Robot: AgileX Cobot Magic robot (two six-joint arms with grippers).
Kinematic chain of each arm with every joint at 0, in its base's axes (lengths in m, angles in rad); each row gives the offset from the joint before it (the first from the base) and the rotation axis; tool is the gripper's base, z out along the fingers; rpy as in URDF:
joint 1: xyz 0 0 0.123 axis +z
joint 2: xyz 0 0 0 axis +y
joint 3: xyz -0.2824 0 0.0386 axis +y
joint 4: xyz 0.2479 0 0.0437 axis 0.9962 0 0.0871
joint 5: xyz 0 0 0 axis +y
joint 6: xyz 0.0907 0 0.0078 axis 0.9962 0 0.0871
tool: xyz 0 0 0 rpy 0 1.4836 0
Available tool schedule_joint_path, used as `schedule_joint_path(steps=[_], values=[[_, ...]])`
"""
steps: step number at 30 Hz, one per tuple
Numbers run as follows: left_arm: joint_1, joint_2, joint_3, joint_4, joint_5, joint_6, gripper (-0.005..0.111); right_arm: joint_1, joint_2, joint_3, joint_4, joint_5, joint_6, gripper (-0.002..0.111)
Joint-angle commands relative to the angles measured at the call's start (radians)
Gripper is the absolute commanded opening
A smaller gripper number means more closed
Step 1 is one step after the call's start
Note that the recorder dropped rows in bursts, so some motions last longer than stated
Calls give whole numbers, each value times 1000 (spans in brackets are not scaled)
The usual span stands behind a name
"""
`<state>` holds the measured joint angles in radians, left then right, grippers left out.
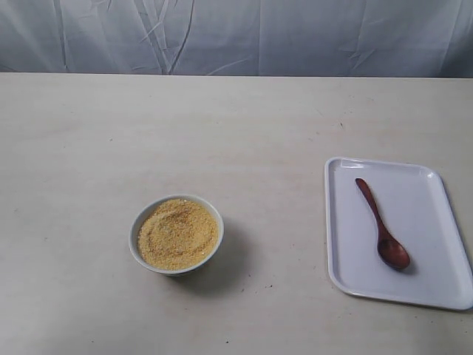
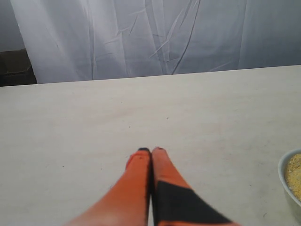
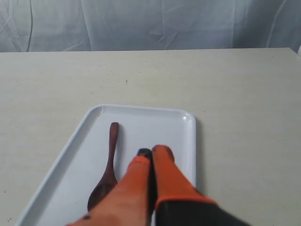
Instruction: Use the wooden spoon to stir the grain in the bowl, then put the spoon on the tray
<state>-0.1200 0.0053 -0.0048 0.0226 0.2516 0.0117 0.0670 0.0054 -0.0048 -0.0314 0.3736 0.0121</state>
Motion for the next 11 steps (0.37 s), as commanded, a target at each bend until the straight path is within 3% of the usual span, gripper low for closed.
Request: schedule_joint_path(steps=[1, 11], values=[[0, -5, 5, 0, -12, -1, 0, 4, -5, 5, 0, -14, 0, 0], [0, -5, 5, 0, -12, -1, 0, 4, -5, 5, 17, -14, 0, 0]])
